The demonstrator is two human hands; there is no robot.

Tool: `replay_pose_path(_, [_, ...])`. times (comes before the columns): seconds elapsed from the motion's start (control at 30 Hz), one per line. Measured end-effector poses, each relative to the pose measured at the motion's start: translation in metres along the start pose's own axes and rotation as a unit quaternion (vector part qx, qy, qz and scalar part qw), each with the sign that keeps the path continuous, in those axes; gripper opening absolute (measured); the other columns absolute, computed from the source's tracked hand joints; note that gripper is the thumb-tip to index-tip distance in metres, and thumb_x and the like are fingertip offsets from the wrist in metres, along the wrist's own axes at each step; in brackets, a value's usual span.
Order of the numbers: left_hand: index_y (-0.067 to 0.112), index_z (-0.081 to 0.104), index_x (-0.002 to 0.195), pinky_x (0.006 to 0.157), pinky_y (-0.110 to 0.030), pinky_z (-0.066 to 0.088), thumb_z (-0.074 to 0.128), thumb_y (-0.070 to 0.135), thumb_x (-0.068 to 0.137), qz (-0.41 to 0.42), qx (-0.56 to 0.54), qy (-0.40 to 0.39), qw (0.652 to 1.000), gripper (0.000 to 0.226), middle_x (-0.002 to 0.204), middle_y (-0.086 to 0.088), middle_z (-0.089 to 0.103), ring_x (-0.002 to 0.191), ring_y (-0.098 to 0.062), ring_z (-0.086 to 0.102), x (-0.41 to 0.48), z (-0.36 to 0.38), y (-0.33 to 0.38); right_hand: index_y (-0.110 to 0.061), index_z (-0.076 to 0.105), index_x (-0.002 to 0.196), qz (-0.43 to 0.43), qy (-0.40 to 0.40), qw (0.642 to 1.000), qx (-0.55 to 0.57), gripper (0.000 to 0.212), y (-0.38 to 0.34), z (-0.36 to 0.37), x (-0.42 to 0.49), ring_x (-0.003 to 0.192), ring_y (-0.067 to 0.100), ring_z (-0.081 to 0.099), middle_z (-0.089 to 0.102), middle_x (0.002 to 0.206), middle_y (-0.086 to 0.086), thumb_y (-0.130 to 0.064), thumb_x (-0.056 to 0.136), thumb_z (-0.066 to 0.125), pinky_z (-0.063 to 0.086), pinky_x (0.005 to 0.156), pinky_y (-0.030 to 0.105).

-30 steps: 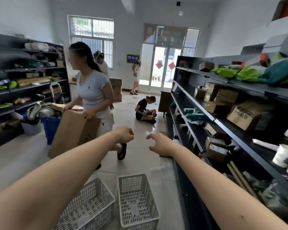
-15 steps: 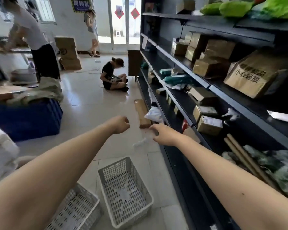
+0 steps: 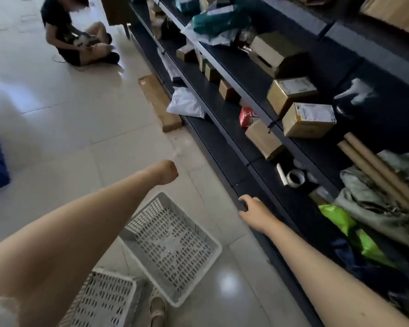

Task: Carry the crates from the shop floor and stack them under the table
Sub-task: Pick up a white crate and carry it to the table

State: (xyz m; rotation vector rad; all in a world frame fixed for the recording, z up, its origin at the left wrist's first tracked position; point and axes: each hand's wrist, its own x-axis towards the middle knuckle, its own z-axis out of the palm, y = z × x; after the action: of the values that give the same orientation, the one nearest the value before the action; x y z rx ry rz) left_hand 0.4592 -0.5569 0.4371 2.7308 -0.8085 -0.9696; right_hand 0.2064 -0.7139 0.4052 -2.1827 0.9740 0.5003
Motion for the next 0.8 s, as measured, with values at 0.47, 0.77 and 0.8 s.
replay_pose_path(0.47, [0.007,0.045,0.141,0.105,-0.039,0.042,0.048,0.016,0.092,-0.105,0.023,-0.037,0.993,0.051,0.143,-0.020,0.048,0.126,-0.034,0.051,0.230,0.180,-0.217,-0.013,0.047,0.102,0.309,0.019,0.927,0.211,0.021,0.110,0.281,0.162,0.079,0.024,0.057,0.060,0.113,0.015,-0.016,0.085,0.059,0.044,0.067,0.027])
replay_pose_path(0.77, [-0.004,0.042,0.133,0.096,-0.039,0.043,0.049,0.012,0.089,-0.166,0.017,-0.025,0.986,0.047,0.134,-0.023,0.045,0.119,-0.035,0.049,0.294,0.308,-0.286,-0.002,0.031,0.140,0.432,-0.011,0.866,0.250,0.058,0.150,0.398,0.220,0.119,0.031,0.052,0.042,0.139,0.021,-0.027,0.093,0.055,0.044,0.084,0.030])
replay_pose_path(0.8, [-0.005,0.041,0.132,0.095,-0.039,0.043,0.050,0.011,0.089,-0.175,0.010,-0.022,0.984,0.047,0.132,-0.024,0.046,0.117,-0.035,0.049,0.298,0.315,-0.293,-0.001,0.036,0.138,0.432,-0.018,0.863,0.261,0.054,0.152,0.409,0.222,0.116,0.029,0.055,0.047,0.137,0.019,-0.028,0.094,0.053,0.042,0.079,0.027])
